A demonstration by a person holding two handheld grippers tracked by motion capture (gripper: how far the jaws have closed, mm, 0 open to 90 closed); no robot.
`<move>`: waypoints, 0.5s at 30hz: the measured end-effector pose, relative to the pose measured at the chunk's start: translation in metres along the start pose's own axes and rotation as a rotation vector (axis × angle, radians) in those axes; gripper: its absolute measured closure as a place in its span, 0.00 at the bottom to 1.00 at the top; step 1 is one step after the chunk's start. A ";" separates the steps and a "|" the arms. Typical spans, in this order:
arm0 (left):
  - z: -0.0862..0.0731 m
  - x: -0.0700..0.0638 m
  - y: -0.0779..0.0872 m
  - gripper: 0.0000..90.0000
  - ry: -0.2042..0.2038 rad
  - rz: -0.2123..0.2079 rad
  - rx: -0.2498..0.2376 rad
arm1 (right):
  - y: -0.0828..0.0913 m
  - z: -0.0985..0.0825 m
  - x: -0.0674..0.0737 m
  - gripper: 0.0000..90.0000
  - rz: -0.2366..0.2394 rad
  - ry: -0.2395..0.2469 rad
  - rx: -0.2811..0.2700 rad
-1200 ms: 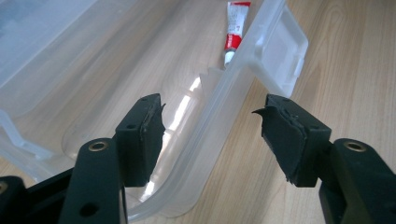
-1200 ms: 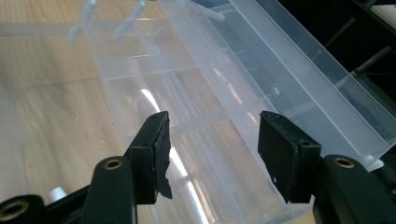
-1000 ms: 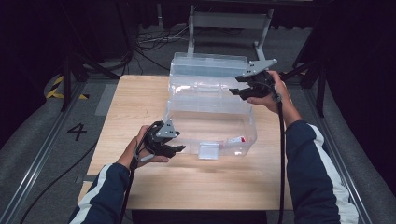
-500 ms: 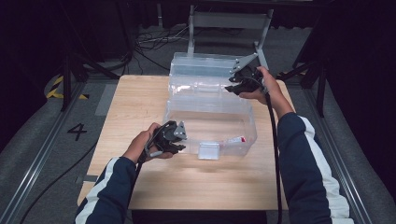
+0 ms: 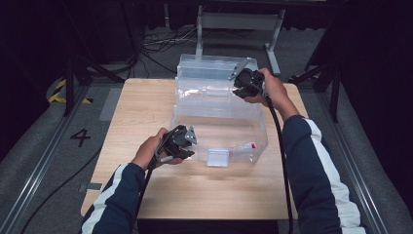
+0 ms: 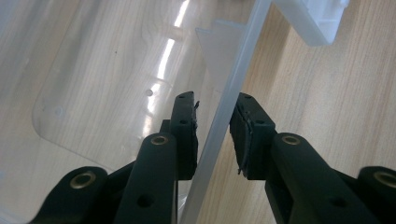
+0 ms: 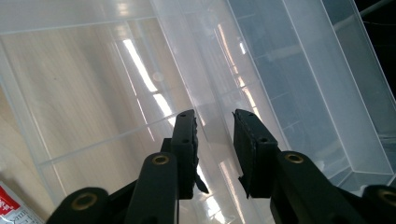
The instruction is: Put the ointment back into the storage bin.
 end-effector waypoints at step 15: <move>0.001 -0.002 -0.001 0.78 0.020 0.018 0.024 | 0.006 -0.002 0.005 0.88 0.011 0.027 -0.051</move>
Point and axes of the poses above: each handheld gripper's, and its own axes: y roughly backward along the jaws, z roughly out of its top, x roughly to its left, the point moved 6 cm from there along -y, roughly forward along the jaws, and after that the axes turned 12 degrees about x, right-handed, at the moved point
